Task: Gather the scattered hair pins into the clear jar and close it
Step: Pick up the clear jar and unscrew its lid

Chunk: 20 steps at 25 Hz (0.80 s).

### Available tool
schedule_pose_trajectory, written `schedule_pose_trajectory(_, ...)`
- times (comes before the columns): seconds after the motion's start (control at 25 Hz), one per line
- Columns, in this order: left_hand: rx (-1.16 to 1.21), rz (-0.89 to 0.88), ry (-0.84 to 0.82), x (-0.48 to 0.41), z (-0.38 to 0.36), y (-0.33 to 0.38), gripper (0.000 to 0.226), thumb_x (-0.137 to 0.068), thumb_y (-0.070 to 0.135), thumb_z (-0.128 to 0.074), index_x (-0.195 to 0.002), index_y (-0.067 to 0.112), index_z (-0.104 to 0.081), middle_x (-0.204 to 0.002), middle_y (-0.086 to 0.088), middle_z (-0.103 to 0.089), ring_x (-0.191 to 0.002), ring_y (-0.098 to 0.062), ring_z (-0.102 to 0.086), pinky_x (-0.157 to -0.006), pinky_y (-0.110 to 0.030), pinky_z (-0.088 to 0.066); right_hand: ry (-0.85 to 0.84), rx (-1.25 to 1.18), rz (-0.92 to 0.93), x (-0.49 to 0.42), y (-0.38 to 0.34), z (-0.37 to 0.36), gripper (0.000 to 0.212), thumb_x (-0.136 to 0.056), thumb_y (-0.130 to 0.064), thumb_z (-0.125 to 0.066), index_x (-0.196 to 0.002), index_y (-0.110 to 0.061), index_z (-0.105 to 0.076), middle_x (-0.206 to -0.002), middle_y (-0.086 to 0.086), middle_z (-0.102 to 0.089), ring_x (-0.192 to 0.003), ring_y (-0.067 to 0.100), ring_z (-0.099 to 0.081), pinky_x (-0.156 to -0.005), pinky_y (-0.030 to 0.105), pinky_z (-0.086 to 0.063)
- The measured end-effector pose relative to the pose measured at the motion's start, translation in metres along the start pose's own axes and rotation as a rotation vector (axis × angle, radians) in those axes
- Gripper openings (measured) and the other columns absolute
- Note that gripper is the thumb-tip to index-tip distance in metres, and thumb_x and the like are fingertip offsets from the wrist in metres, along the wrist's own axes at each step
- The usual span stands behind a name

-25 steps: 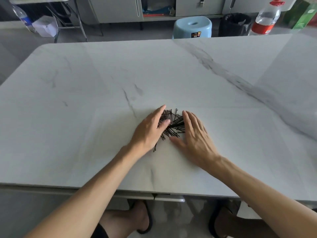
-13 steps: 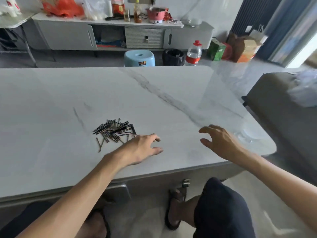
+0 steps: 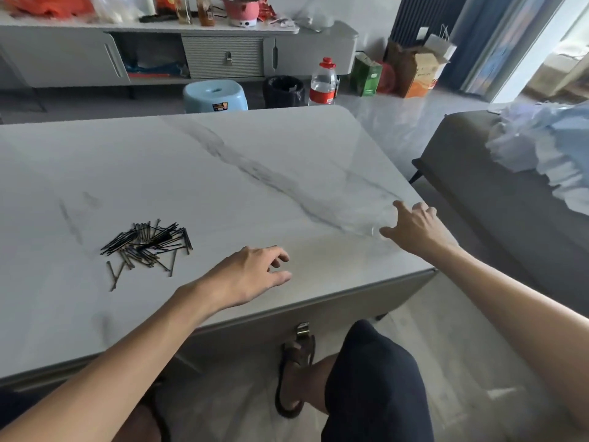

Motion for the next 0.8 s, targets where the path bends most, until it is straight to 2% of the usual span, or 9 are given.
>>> schedule_pose_trajectory(0.08,0.041,-0.005,0.055,0.004,0.002,-0.008,0.030,-0.094,0.039,-0.054,-0.122,0.029,-0.058,-0.118,0.008,-0.066,-0.106,-0.010,-0.063,-0.096,-0.030,-0.048,-0.020,-0.054,-0.018,0.007,-0.017,0.004,0.074,-0.082,-0.050,-0.062,-0.142,-0.017,-0.034,-0.128,0.030,-0.046,-0.120,0.043,-0.040,-0.093,0.046,-0.040)
schedule_pose_trajectory(0.16,0.092,-0.017,0.139,0.010,0.010,-0.019,0.034,-0.092,0.035,-0.058,-0.125,0.027,-0.056,-0.123,0.009,-0.064,-0.115,-0.009,-0.059,-0.099,-0.028,-0.046,-0.007,-0.154,0.050,0.024,-0.058,0.012,0.082,-0.076,-0.054,-0.065,-0.144,-0.021,-0.034,-0.131,0.025,-0.045,-0.122,0.039,-0.041,-0.093,0.045,-0.041)
schedule_pose_trajectory(0.24,0.148,-0.025,0.220,0.021,0.019,-0.034,0.059,-0.085,0.042,-0.066,-0.138,0.028,-0.042,-0.139,0.010,-0.053,-0.128,-0.007,-0.048,-0.105,-0.027,-0.039,-0.013,-0.265,0.184,0.051,-0.118,0.020,0.079,-0.074,-0.057,-0.064,-0.142,-0.028,-0.037,-0.131,0.014,-0.047,-0.119,0.033,-0.047,-0.089,0.040,-0.042)
schedule_pose_trajectory(0.36,0.147,0.008,0.367,0.041,0.039,-0.060,0.100,-0.069,0.057,-0.075,-0.148,0.032,-0.019,-0.152,0.013,-0.036,-0.137,-0.007,-0.037,-0.105,-0.024,-0.035,-0.138,-0.478,0.347,0.092,-0.215,0.015,0.073,-0.071,-0.063,-0.061,-0.135,-0.034,-0.044,-0.122,0.005,-0.054,-0.108,0.026,-0.055,-0.082,0.036,-0.045)
schedule_pose_trajectory(0.52,0.112,0.171,0.534,0.053,0.069,-0.121,0.123,-0.053,0.062,-0.082,-0.150,0.035,-0.011,-0.152,0.014,-0.037,-0.133,-0.007,-0.044,-0.092,-0.018,-0.034,-0.294,-0.702,0.410,0.107,-0.314,-0.014,0.075,-0.066,-0.073,-0.051,-0.129,-0.032,-0.051,-0.116,0.004,-0.061,-0.102,0.022,-0.059,-0.086,0.041,-0.051)
schedule_pose_trajectory(0.6,0.123,0.200,0.564,0.054,0.072,-0.148,0.122,-0.049,0.062,-0.083,-0.148,0.035,-0.016,-0.148,0.016,-0.042,-0.130,-0.008,-0.046,-0.091,-0.019,-0.036,-0.317,-0.709,0.424,0.109,-0.340,-0.025,0.068,-0.071,-0.070,-0.054,-0.127,-0.031,-0.055,-0.112,0.002,-0.061,-0.101,0.020,-0.059,-0.084,0.038,-0.050)
schedule_pose_trajectory(0.68,0.156,0.187,0.594,0.051,0.074,-0.171,0.113,-0.048,0.059,-0.085,-0.142,0.032,-0.028,-0.134,0.018,-0.053,-0.120,-0.006,-0.053,-0.090,-0.019,-0.041,-0.321,-0.745,0.464,0.105,-0.358,-0.032,0.057,-0.073,-0.064,-0.061,-0.120,-0.031,-0.060,-0.108,-0.004,-0.061,-0.097,0.014,-0.059,-0.080,0.034,-0.050)
schedule_pose_trajectory(0.76,0.324,0.169,0.593,0.049,0.081,-0.186,0.103,-0.047,0.049,-0.089,-0.134,0.032,-0.037,-0.111,0.023,-0.061,-0.101,0.003,-0.059,-0.082,-0.015,-0.046,-0.399,-0.877,0.520,0.099,-0.367,-0.035,0.067,-0.068,-0.059,-0.070,-0.129,-0.035,-0.057,-0.114,-0.015,-0.059,-0.102,0.005,-0.059,-0.081,0.028,-0.048)
schedule_pose_trajectory(0.8,0.420,0.161,0.576,0.048,0.086,-0.192,0.100,-0.046,0.043,-0.091,-0.130,0.034,-0.039,-0.103,0.026,-0.063,-0.094,0.008,-0.060,-0.078,-0.014,-0.048,-0.456,-0.924,0.573,0.094,-0.370,-0.034,0.075,-0.067,-0.052,-0.075,-0.136,-0.038,-0.050,-0.120,-0.021,-0.057,-0.108,0.000,-0.057,-0.087,0.025,-0.047)
Point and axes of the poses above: each hand's wrist, its own x-axis away from the middle knuckle, its own z-axis out of the back of the hand, y = z × x, the point moved 6 cm from there along -x, towards the middle knuckle
